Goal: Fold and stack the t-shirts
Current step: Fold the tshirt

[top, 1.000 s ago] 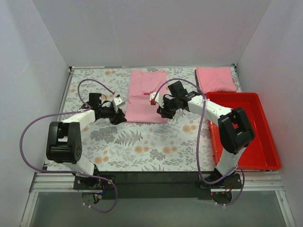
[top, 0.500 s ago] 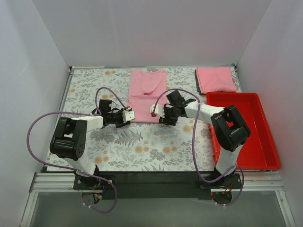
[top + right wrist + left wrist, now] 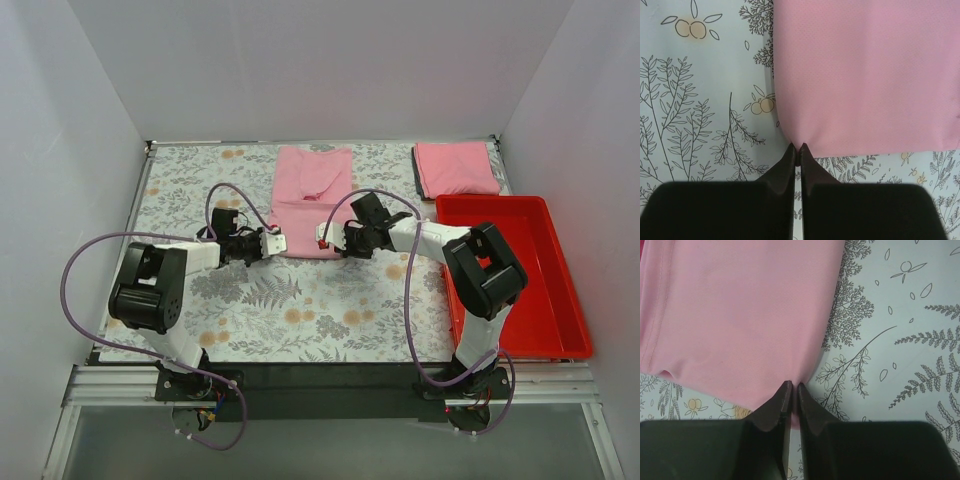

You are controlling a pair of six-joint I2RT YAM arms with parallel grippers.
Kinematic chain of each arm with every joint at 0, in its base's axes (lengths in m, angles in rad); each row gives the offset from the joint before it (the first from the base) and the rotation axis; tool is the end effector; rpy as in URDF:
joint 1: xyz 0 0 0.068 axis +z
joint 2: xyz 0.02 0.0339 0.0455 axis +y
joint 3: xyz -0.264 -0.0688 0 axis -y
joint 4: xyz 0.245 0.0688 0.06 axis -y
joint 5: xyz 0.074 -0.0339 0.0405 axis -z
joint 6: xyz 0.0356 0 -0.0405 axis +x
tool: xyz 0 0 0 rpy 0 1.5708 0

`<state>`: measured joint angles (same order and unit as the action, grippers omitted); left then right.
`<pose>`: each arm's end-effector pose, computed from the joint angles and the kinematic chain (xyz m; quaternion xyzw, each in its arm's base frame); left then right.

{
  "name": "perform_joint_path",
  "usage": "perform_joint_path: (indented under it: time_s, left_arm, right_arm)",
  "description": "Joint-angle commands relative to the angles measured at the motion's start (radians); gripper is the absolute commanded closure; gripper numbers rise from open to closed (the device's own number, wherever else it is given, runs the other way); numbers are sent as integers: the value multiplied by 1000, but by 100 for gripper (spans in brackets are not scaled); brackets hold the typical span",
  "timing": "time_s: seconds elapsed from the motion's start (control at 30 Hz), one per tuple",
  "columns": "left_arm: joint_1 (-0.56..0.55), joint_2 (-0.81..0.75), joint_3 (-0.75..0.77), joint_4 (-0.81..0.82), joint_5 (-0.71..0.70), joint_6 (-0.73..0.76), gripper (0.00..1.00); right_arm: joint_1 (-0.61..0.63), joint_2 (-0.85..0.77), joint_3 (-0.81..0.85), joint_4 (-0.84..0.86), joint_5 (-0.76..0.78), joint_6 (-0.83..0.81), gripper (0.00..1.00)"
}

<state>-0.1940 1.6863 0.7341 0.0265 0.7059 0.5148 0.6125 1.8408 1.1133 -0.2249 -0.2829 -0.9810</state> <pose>0.2920 -0.0809 0.1302 0.4116 0.7966 -0.2761 0.3460 0.3019 0.2243 0.1617 -0.7044 0.6286 0.0768 0.3208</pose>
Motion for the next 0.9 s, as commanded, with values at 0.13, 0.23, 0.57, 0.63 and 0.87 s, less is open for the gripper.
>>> perform_joint_path:
  time_s: [0.13,0.23,0.57,0.63,0.87]
  left_arm:
    - [-1,-29,102,-161,15,-5,100]
    - [7,-53,213,-247,30,-83,100]
    - [36,-16,533,-485,81,-118,100]
    - [30,-37,527,-513,86,-111,100]
    - [-22,-200,391,-739,138,-39,100]
  right_arm:
    - [-3,-44,12,-40,4,14,99]
    - [-31,-77,101,-99,-28,50,99]
    - [-135,-43,427,-323,-84,-5,99]
    - [-135,-55,425,-349,-97,-13,99]
    - [-88,-218,261,-439,-174,13,99]
